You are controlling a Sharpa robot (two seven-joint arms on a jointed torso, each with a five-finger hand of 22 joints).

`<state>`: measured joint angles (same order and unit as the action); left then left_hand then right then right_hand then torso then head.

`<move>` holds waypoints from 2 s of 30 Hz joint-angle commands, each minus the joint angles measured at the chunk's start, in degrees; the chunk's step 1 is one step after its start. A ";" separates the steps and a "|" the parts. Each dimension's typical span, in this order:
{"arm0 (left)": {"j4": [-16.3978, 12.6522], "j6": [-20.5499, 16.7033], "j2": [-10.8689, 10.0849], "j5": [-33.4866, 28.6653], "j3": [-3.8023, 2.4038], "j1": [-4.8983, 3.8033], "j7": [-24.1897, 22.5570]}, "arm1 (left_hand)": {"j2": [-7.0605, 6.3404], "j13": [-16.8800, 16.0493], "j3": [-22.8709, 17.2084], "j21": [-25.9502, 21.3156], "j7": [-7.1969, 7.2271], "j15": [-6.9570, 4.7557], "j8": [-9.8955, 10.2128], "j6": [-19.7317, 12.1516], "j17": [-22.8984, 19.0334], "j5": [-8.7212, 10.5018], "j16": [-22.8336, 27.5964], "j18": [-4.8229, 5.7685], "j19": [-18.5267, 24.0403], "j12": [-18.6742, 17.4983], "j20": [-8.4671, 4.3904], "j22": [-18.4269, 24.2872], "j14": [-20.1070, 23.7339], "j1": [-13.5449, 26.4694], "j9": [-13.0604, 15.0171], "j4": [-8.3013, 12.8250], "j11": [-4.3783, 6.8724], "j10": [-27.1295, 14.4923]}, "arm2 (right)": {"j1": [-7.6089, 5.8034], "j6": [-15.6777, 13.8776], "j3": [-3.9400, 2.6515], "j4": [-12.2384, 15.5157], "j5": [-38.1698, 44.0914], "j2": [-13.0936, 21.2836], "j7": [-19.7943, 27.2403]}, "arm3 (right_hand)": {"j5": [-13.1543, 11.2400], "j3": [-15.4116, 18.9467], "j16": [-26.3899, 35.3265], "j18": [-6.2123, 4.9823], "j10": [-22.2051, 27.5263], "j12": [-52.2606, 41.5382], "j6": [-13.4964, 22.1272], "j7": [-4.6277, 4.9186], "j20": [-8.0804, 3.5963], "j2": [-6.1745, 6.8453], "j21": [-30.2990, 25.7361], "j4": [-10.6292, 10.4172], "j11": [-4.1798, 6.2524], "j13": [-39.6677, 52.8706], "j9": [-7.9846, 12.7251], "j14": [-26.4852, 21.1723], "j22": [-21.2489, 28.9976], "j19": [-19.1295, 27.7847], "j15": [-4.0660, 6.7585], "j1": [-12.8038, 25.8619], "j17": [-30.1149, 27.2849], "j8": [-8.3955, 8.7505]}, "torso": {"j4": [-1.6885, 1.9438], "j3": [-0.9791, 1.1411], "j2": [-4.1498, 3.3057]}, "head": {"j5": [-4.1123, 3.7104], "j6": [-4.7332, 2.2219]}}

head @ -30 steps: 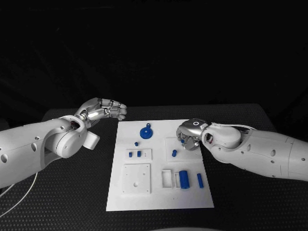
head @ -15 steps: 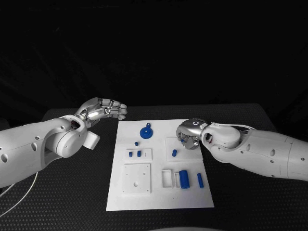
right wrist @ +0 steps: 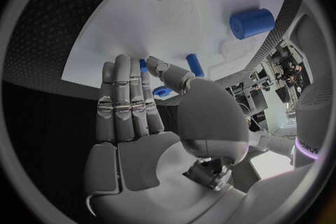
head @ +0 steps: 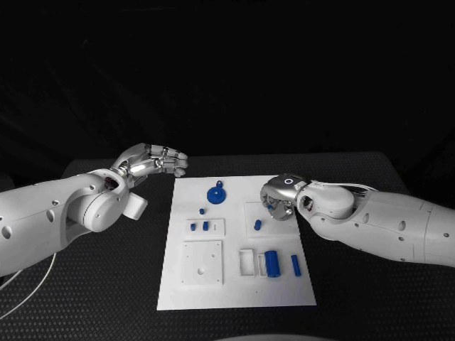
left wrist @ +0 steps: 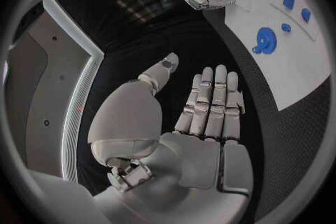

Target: Assemble the parts on the task board

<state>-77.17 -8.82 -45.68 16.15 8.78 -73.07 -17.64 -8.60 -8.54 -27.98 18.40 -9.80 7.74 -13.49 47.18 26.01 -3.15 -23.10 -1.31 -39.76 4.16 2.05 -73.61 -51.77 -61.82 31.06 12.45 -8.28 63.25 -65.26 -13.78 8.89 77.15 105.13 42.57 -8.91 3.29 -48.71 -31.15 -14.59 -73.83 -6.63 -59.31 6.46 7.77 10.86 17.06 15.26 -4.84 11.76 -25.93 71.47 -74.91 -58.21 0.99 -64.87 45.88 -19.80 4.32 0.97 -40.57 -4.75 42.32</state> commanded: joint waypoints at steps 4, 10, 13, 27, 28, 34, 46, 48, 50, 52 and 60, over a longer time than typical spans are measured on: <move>-0.12 0.93 0.09 -0.33 -0.03 -0.03 -0.10 | 0.24 0.13 0.08 -0.22 -0.57 -0.03 -0.20 0.04 0.09 -0.20 -0.23 -1.08 -0.27 -0.03 -0.04 -0.12 -0.41 -0.38 -0.10 -0.19 -0.43 0.06 | 0.51 1.96 0.34 0.14 -0.14 -0.36 0.28 | -0.28 -0.36 0.99 -0.32 2.17 2.28 0.60 0.29 0.31 0.98 -0.48 0.05 -0.75 -0.65 0.25 -1.57 -1.33 1.23 -0.66 0.39 0.03 0.28 | -0.01 0.03 0.05 | 0.03 0.09; -0.10 1.02 0.09 -0.33 -0.03 -0.03 -0.05 | 0.25 0.16 0.07 -0.25 -0.59 -0.05 -0.22 0.07 0.13 -0.21 -0.27 -1.08 -0.28 -0.02 -0.06 -0.16 -0.48 -0.42 -0.11 -0.19 -0.45 0.09 | 0.51 1.15 0.34 0.14 -0.61 -0.36 0.09 | -0.20 -0.95 1.77 -0.17 4.20 2.92 1.51 0.69 0.66 1.35 -0.65 0.10 -1.55 -1.28 0.56 -2.87 -1.39 2.51 -1.38 -0.19 -0.05 0.80 | -0.03 0.05 0.05 | 0.08 0.13; -0.05 1.07 0.10 -0.33 -0.03 -0.03 -0.01 | 0.25 0.17 0.07 -0.27 -0.61 -0.06 -0.24 0.10 0.16 -0.20 -0.29 -1.07 -0.28 0.00 -0.06 -0.17 -0.51 -0.43 -0.11 -0.19 -0.46 0.12 | 0.51 0.94 0.34 0.17 -0.64 -0.34 -0.01 | -0.06 -1.43 2.63 0.02 6.81 2.95 2.72 1.27 0.93 2.10 -0.79 0.02 -2.40 -2.30 0.93 -4.07 -1.45 3.69 -2.15 -0.62 -0.36 1.45 | 0.00 0.03 0.03 | 0.04 0.13; 0.05 1.47 0.13 -0.33 -0.02 -0.03 0.13 | 0.29 0.22 0.10 -0.35 -0.66 -0.10 -0.33 0.22 0.26 -0.18 -0.36 -1.02 -0.31 0.08 -0.09 -0.27 -0.63 -0.39 -0.13 -0.28 -0.46 0.33 | 0.51 -0.24 0.34 1.15 -0.89 0.21 0.30 | -0.11 -1.60 2.79 -0.03 6.77 2.45 2.84 1.34 1.05 3.07 -0.31 -0.36 -2.41 -2.79 1.03 -4.15 -1.48 4.05 -2.20 -1.05 -0.39 1.41 | -0.01 0.02 0.01 | 0.13 0.22; 0.06 1.44 0.12 -0.33 -0.02 -0.03 0.14 | 0.29 0.22 0.10 -0.36 -0.67 -0.11 -0.34 0.22 0.27 -0.18 -0.36 -1.02 -0.31 0.08 -0.09 -0.27 -0.63 -0.38 -0.13 -0.29 -0.46 0.34 | 0.51 -0.28 0.34 1.21 -0.89 0.23 0.29 | -0.11 -1.60 2.79 -0.03 6.75 2.44 2.82 1.34 1.06 3.07 -0.30 -0.39 -2.40 -2.79 1.03 -4.15 -1.48 4.05 -2.19 -1.04 -0.39 1.39 | -0.01 0.02 0.01 | 0.13 0.24; 0.13 1.51 0.17 -0.35 -0.01 -0.03 0.18 | 0.31 0.24 0.12 -0.38 -0.68 -0.12 -0.36 0.25 0.29 -0.17 -0.37 -1.00 -0.32 0.10 -0.10 -0.30 -0.65 -0.36 -0.14 -0.31 -0.45 0.39 | 0.50 -0.75 0.33 1.30 -0.61 0.54 -0.02 | -0.16 -1.59 2.76 -0.08 6.43 2.29 2.60 1.24 1.08 3.07 -0.14 -0.58 -2.30 -2.80 0.98 -4.09 -1.47 4.06 -2.12 -1.05 -0.36 1.24 | 0.01 0.02 0.01 | 0.12 0.33; 0.32 1.68 0.19 -0.42 0.00 -0.03 0.21 | 0.35 0.27 0.12 -0.42 -0.69 -0.14 -0.40 0.29 0.34 -0.17 -0.40 -0.99 -0.35 0.12 -0.13 -0.34 -0.69 -0.37 -0.16 -0.34 -0.43 0.48 | 0.42 -2.71 0.32 2.42 -0.24 1.57 -0.48 | -0.31 -1.59 2.89 -0.07 6.43 2.36 2.31 1.08 1.17 3.76 -0.01 -0.86 -2.32 -2.97 0.92 -4.32 -1.44 4.41 -2.14 -1.00 -0.36 1.02 | -0.02 0.05 0.04 | 0.22 0.26; 0.37 1.72 0.19 -0.59 0.00 -0.02 0.26 | 0.35 0.28 0.13 -0.43 -0.69 -0.15 -0.41 0.30 0.36 -0.16 -0.41 -0.99 -0.35 0.13 -0.13 -0.36 -0.70 -0.37 -0.16 -0.34 -0.42 0.51 | 0.37 -2.84 0.32 2.81 -0.36 1.81 -0.40 | -0.31 -1.61 2.89 -0.08 6.43 2.37 2.31 1.07 1.16 3.80 0.01 -0.87 -2.32 -2.98 0.92 -4.32 -1.44 4.42 -2.14 -1.04 -0.35 1.01 | -0.01 0.07 0.04 | 0.19 0.25; 0.42 1.75 0.19 -0.72 0.00 -0.02 0.28 | 0.35 0.28 0.14 -0.44 -0.69 -0.16 -0.42 0.32 0.37 -0.16 -0.42 -0.98 -0.36 0.15 -0.14 -0.37 -0.72 -0.37 -0.16 -0.34 -0.41 0.54 | 0.35 -2.92 0.32 3.02 -0.44 1.88 -0.27 | -0.31 -1.66 2.88 -0.10 6.41 2.36 2.31 1.06 1.16 3.91 0.05 -0.88 -2.31 -3.00 0.92 -4.31 -1.45 4.42 -2.14 -1.11 -0.34 1.00 | -0.01 0.06 0.03 | 0.19 0.25; 0.44 1.75 0.20 -0.72 0.00 -0.02 0.31 | 0.35 0.29 0.14 -0.46 -0.68 -0.17 -0.43 0.34 0.39 -0.16 -0.43 -0.98 -0.37 0.16 -0.15 -0.38 -0.74 -0.36 -0.16 -0.35 -0.40 0.57 | 0.35 -2.56 0.32 3.09 -0.65 1.92 -0.20 | -0.32 -1.71 2.83 -0.14 6.25 2.28 2.22 1.03 1.16 4.06 0.16 -0.97 -2.27 -2.99 0.89 -4.25 -1.45 4.38 -2.11 -1.20 -0.30 0.93 | -0.01 0.06 0.04 | 0.20 0.25; 0.42 1.85 0.27 -0.75 0.00 -0.02 0.45 | 0.33 0.31 0.16 -0.48 -0.68 -0.18 -0.44 0.34 0.41 -0.15 -0.44 -0.96 -0.38 0.16 -0.16 -0.40 -0.76 -0.36 -0.18 -0.35 -0.38 0.61 | 0.35 -1.67 0.33 2.45 -0.48 1.48 -0.36 | -0.33 -1.55 2.64 -0.25 5.00 1.68 1.78 0.82 1.20 3.93 0.58 -1.28 -1.86 -2.73 0.75 -4.04 -1.45 4.29 -1.84 -1.30 -0.10 0.59 | -0.01 0.02 0.02 | 0.18 0.29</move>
<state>-76.68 -7.93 -45.57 15.83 8.80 -73.07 -16.95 -8.60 -8.30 -27.83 18.17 -10.21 7.57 -13.71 47.59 26.36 -3.15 -23.33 -1.31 -39.75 4.16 2.05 -73.94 -52.01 -61.82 30.96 12.30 -8.49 63.47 -64.96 -16.13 9.19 79.69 104.37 44.14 -9.35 3.33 -50.20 -28.61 -14.19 -68.54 -4.81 -57.27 7.26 9.00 14.33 17.29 14.21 -6.65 8.91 -25.09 67.52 -74.92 -54.13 -1.36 -66.08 45.74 -19.06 4.31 1.02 -40.54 -4.54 42.57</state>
